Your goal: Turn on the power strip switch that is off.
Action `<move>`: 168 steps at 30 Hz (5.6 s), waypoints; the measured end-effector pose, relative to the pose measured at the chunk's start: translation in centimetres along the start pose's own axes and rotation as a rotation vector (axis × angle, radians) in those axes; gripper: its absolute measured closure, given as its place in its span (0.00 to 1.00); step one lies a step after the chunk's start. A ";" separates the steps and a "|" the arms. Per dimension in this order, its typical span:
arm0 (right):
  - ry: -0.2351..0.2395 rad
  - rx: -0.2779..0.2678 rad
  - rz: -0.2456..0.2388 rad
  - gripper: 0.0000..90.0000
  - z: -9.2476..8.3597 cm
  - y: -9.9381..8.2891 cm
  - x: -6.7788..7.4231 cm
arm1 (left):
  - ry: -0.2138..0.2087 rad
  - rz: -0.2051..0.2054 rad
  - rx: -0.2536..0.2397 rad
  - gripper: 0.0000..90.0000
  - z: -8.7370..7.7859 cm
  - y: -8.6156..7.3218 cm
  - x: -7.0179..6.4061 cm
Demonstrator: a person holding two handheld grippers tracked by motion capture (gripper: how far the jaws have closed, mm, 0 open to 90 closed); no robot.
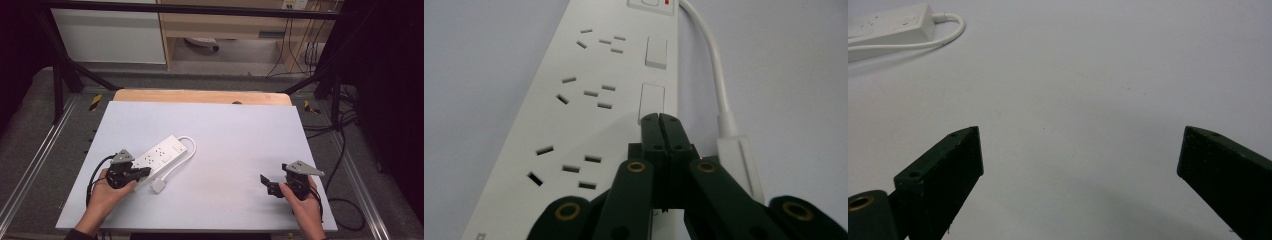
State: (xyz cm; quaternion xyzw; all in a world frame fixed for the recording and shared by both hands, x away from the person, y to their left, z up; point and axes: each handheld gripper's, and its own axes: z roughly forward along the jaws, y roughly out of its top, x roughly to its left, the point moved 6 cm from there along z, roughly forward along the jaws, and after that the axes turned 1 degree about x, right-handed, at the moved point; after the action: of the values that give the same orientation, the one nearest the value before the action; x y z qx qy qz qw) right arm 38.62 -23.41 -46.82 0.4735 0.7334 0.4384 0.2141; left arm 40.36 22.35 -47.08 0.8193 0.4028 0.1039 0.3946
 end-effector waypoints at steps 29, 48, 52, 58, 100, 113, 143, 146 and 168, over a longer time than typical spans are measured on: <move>-0.001 0.000 -0.002 0.05 0.0 0.0 0.0 | 0.004 -0.006 -0.010 1.00 0.0 0.0 0.2; 0.000 -0.005 0.001 0.05 -0.1 0.1 0.0 | 0.007 0.000 -0.028 1.00 0.2 0.1 0.1; 0.000 -0.006 0.006 0.05 -0.1 0.1 -0.1 | 0.012 0.001 -0.037 1.00 0.2 0.2 0.1; 0.002 -0.006 0.003 0.05 -0.1 0.1 0.0 | 0.008 -0.001 -0.062 1.00 -0.1 0.5 0.0; 0.004 0.000 0.001 0.05 0.0 0.0 0.0 | -0.003 -0.022 -0.203 0.56 -0.7 2.3 -0.8; 0.006 0.006 -0.001 0.05 0.1 0.0 0.0 | 0.028 -0.047 -0.262 0.29 -1.5 3.4 -0.8; 0.003 0.006 0.007 0.05 0.1 -0.1 -0.1 | 0.019 -0.083 -0.385 0.08 -5.6 4.8 -1.5; 0.002 0.007 0.007 0.05 0.1 -0.1 -0.1 | 0.021 -0.085 -0.392 0.08 -6.2 4.7 -1.3; -0.003 0.004 0.012 0.05 0.1 -0.1 -0.4 | 0.061 -0.100 -0.412 0.08 -8.8 0.7 0.8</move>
State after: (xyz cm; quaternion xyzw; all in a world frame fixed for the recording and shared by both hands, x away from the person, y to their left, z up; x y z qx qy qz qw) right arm 38.83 -23.76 -46.96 0.4788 0.7310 0.4376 0.2117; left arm 37.01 27.64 -40.77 0.6968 0.4250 0.1888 0.5461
